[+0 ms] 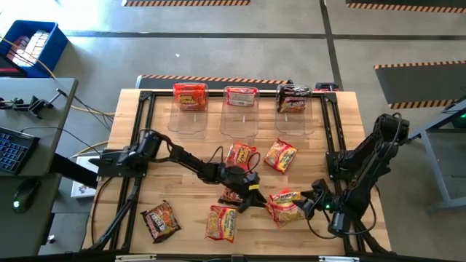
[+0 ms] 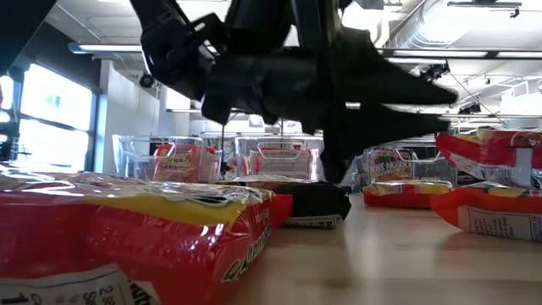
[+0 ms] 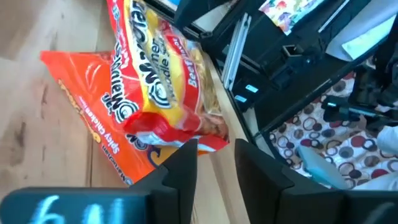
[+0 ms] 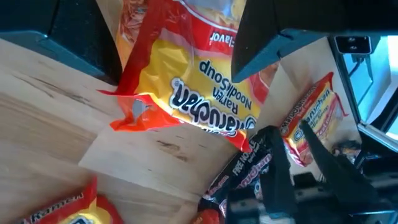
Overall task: Sort Maruchan noodles
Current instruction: Put the red noodle pack into the middle transparent bin
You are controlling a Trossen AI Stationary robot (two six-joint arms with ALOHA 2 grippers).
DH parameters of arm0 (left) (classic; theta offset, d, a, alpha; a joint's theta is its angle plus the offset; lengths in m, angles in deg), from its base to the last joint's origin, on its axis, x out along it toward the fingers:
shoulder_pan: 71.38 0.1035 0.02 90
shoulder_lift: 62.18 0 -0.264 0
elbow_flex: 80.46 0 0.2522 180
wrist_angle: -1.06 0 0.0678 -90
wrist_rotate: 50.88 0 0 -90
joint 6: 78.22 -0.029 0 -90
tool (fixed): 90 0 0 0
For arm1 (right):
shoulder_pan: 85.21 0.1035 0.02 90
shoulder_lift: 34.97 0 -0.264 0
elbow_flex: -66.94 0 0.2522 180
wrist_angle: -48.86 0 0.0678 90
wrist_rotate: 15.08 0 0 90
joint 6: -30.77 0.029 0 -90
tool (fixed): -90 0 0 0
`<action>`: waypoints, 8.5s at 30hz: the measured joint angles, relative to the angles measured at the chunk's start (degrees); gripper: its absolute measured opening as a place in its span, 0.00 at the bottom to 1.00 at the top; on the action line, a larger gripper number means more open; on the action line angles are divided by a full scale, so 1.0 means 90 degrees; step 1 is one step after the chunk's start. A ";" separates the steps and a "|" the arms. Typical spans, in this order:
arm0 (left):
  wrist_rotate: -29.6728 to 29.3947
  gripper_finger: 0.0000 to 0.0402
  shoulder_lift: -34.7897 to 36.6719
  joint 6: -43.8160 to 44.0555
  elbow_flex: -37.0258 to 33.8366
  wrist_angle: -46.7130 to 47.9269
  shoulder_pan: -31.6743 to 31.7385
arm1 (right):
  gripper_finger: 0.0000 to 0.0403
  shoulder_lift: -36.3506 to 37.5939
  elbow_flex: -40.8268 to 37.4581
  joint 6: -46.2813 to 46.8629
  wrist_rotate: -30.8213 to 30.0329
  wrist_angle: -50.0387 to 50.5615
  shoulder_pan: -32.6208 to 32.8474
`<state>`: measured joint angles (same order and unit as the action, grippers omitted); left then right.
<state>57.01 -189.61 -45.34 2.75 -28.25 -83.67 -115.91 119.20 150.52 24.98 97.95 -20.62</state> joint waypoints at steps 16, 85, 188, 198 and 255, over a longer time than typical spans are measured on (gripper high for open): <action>0.0054 0.09 -0.0549 -0.0465 0.0586 -0.0002 -0.0002 | 0.66 -0.0001 0.0000 -0.1890 -0.0042 -0.1024 -0.0657; -0.1096 0.43 0.0433 -0.4242 0.0601 0.3285 -0.0347 | 0.00 0.0002 0.1973 -0.8311 0.0763 -0.0475 -0.2258; -0.1209 0.00 0.0943 -0.1840 0.0600 0.0429 0.1044 | 0.44 -0.1397 0.3337 -0.3854 0.1317 0.3803 -0.2942; -0.0707 0.00 0.0942 -0.1954 0.0600 0.0410 0.1044 | 0.22 -0.1397 0.3337 -0.4457 0.0800 0.3669 -0.2741; 0.0148 0.13 0.2654 -0.3942 0.0589 0.3829 0.1156 | 0.08 -0.2012 0.3334 -0.4713 -0.1241 0.3349 -0.2284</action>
<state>58.34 -165.72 -80.82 8.05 6.21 -73.27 -134.02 149.21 108.11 13.81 128.09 -41.18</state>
